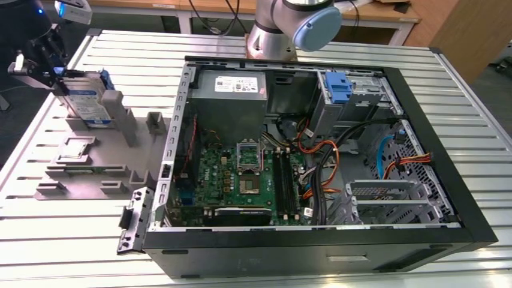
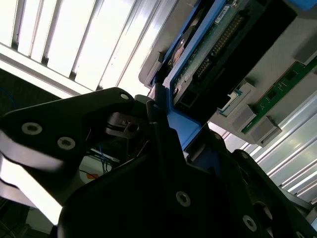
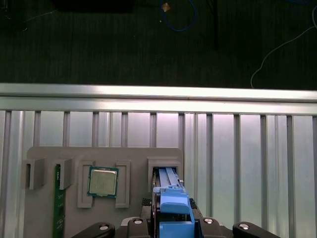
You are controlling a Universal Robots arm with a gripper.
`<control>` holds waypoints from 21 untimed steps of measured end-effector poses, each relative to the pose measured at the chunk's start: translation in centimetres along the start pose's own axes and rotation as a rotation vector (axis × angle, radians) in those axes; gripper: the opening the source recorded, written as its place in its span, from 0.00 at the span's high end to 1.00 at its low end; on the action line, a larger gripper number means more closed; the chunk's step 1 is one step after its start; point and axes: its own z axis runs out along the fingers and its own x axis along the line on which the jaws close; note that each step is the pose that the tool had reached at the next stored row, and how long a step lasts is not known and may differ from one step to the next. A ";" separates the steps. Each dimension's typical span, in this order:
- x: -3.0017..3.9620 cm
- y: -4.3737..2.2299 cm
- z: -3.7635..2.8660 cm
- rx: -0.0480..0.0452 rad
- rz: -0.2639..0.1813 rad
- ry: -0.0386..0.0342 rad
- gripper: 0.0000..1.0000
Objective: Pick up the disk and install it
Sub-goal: 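Pick up the disk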
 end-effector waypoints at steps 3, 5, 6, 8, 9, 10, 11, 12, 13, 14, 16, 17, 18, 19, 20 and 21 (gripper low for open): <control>0.00 0.00 0.00 0.0000 0.000 0.0000 0.63; 0.00 0.00 0.00 0.0000 0.000 0.0001 0.63; 0.00 0.00 0.00 0.0000 0.000 0.0002 0.63; 0.00 0.00 0.00 0.0000 0.000 0.0002 0.63; 0.00 0.00 0.00 0.0000 0.000 0.0002 0.63; 0.00 0.00 0.00 0.0000 0.000 0.0002 0.63; 0.00 0.00 0.00 0.0000 0.000 0.0002 0.63; 0.00 0.00 -0.01 0.0000 0.000 0.0002 0.63; -0.01 0.00 -0.03 0.0001 0.000 0.0002 0.63; -0.01 0.00 -0.08 0.0001 0.000 0.0002 0.63; -0.02 0.01 -0.25 0.0000 0.000 0.0002 0.63; -0.02 0.01 -0.35 0.0001 0.000 0.0002 0.63; -0.03 0.01 -0.44 0.0000 0.000 0.0002 0.63; -0.03 0.02 -0.55 0.0000 0.000 0.0002 0.63; -0.04 0.02 -0.63 0.0000 0.000 0.0002 0.63; -0.04 0.02 -0.62 0.0003 0.000 0.0001 0.63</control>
